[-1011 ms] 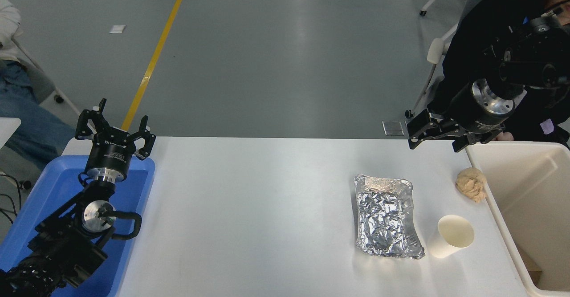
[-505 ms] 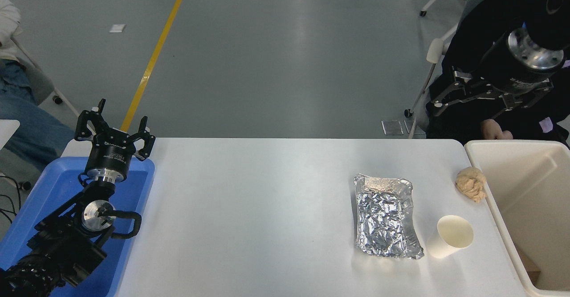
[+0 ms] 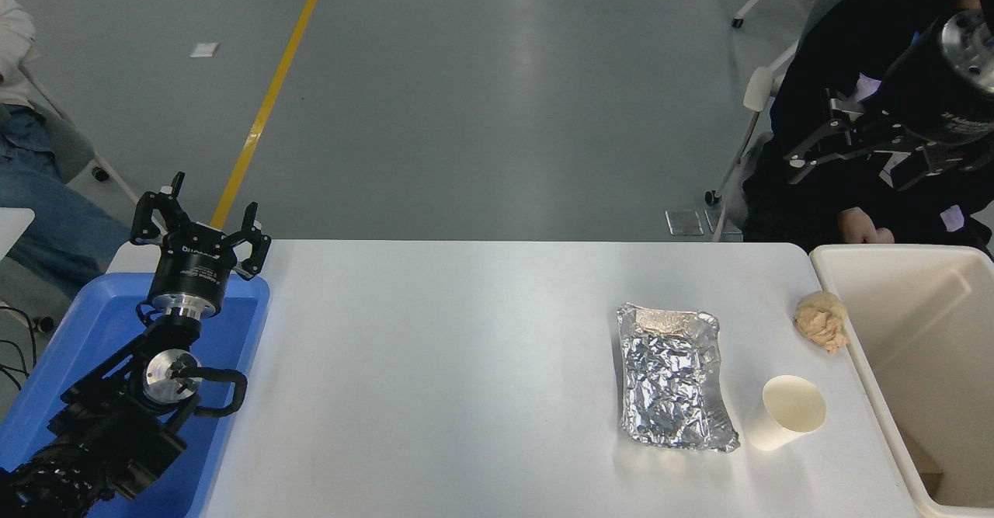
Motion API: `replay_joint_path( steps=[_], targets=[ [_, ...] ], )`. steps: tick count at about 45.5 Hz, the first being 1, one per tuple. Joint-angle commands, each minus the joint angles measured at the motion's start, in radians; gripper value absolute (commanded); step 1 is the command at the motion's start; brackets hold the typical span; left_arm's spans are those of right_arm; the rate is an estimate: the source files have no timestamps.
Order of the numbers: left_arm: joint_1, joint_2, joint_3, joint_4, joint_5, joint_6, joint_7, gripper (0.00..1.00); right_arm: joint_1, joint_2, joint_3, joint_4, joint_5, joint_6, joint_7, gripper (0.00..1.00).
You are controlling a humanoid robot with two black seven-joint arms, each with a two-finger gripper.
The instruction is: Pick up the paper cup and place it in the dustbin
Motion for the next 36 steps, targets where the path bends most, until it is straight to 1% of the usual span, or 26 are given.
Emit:
replay_joint_path(
  steps=[1, 6, 14, 19, 25, 34, 36],
  targets=[
    [0.0, 0.0, 0.0, 0.0, 0.0, 0.0, 0.0, 0.99, 0.027, 0.002, -0.025, 0.007, 0.001, 0.0, -0.001, 1.0],
    [0.0, 0.0, 0.0, 0.0, 0.0, 0.0, 0.0, 0.99, 0.002, -0.006, -0.026, 0.007, 0.001, 0.0, -0.001, 1.0],
    [0.0, 0.0, 0.0, 0.0, 0.0, 0.0, 0.0, 0.99, -0.122, -0.093, -0.037, 0.0, -0.002, 0.0, -0.003, 1.0],
    [0.0, 0.0, 0.0, 0.0, -0.002, 0.0, 0.0, 0.99, -0.218, -0.104, -0.059, 0.0, 0.001, 0.0, -0.003, 1.0],
    [0.0, 0.0, 0.0, 0.0, -0.002, 0.0, 0.0, 0.99, -0.386, -0.191, -0.017, -0.029, 0.004, 0.0, -0.001, 1.0],
    [0.0, 0.0, 0.0, 0.0, -0.002, 0.0, -0.002, 0.99, -0.541, -0.272, 0.069, -0.071, 0.004, 0.0, -0.001, 1.0],
    [0.0, 0.0, 0.0, 0.0, -0.002, 0.0, 0.0, 0.99, -0.559, -0.286, 0.084, -0.08, 0.004, -0.052, -0.003, 1.0]
  ],
)
